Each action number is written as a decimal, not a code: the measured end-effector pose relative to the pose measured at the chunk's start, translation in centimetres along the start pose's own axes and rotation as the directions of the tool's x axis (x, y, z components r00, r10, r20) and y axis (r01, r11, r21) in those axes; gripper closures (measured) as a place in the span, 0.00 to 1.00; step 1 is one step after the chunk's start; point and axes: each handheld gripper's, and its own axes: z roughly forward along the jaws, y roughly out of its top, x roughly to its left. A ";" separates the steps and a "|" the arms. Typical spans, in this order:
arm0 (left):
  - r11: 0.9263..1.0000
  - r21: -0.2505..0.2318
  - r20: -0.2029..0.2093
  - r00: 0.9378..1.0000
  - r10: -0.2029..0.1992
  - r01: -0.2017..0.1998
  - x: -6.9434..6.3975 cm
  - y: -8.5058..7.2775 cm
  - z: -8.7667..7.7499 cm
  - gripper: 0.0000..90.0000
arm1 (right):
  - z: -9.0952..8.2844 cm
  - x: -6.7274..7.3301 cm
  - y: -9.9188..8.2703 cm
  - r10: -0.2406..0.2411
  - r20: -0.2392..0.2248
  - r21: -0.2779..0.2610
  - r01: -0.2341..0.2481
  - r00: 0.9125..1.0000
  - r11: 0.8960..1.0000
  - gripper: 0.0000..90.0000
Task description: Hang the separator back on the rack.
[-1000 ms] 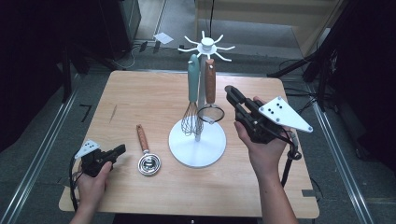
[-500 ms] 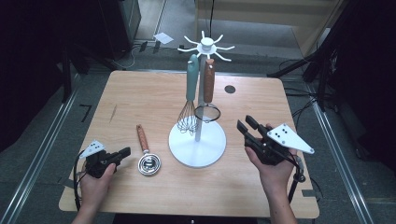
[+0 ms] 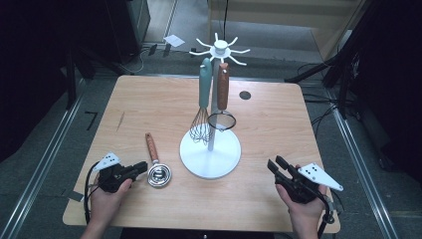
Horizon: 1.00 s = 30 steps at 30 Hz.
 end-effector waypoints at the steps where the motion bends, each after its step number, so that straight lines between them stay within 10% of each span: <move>1: 1.000 0.003 0.006 1.000 0.008 -0.008 -0.1 0.0 0.0 0.84 | -0.2 -0.2 -0.3 0.008 0.002 0.000 -0.008 1.000 1.000 0.72; 10: 0.995 0.092 0.008 1.000 -0.024 0.023 -0.5 -0.3 1.2 0.56 | -0.1 -1.1 -3.1 0.062 0.037 0.065 -0.064 0.997 0.996 0.75; 30: 0.987 0.163 -0.030 1.000 0.006 -0.001 -2.5 -0.9 1.6 0.80 | 1.7 -0.3 -4.0 0.059 -0.007 0.104 -0.058 0.998 0.993 0.75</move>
